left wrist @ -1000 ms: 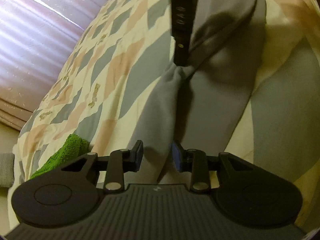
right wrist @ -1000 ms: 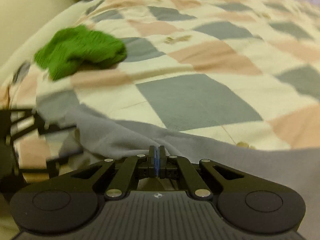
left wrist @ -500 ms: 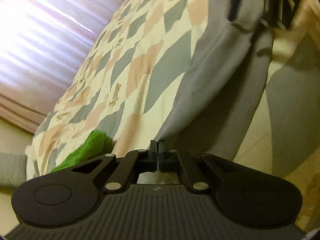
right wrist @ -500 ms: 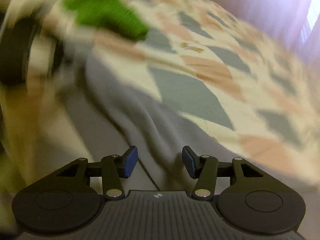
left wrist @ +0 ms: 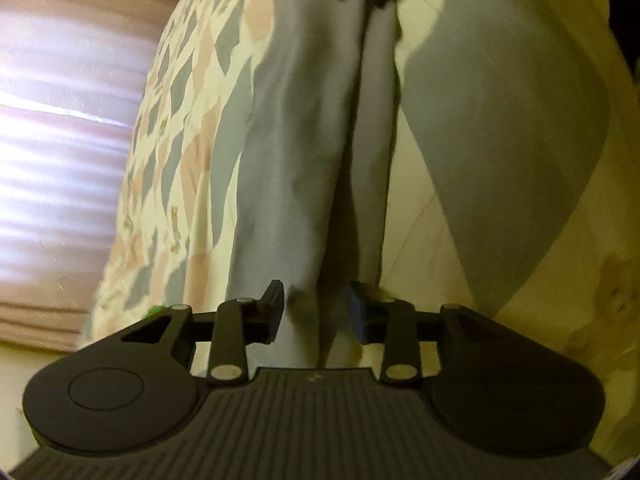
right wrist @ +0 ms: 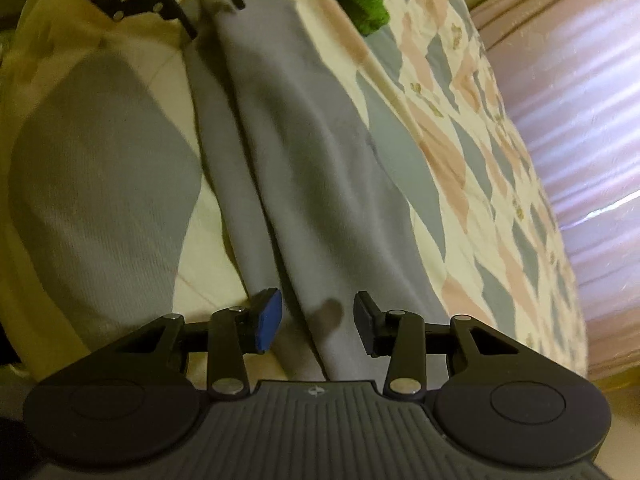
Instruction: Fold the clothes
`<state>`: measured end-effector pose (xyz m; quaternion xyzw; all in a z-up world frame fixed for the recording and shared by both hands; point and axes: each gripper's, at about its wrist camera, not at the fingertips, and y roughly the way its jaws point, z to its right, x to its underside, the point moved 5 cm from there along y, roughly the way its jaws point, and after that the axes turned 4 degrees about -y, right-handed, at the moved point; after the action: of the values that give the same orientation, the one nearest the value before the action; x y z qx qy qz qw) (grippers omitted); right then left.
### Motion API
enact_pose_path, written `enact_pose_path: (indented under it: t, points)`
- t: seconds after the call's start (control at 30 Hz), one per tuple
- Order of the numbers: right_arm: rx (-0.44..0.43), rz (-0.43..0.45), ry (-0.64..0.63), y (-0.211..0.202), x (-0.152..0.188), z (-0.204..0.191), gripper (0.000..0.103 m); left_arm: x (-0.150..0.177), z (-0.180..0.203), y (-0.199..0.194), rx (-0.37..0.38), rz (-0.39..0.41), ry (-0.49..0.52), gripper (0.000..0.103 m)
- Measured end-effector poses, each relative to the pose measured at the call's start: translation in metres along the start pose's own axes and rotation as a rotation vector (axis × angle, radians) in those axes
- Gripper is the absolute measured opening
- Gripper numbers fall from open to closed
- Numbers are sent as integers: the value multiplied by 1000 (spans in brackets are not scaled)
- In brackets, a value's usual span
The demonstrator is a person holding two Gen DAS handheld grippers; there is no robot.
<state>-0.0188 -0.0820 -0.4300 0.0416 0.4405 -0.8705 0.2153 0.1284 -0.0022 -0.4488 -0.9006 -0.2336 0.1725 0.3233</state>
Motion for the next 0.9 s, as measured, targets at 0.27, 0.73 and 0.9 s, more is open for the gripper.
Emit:
enact_pose_path:
  t: [0.27, 0.73, 0.9]
  points:
    - [18, 25, 9, -16, 4, 9, 0, 12, -33, -10, -26, 24, -117, 3]
    - [7, -23, 90, -21, 2, -10, 34, 15, -5, -1, -2, -57, -147, 7]
    - [108, -171, 161, -28, 55, 23, 36, -8, -31, -39, 15, 8, -235, 15]
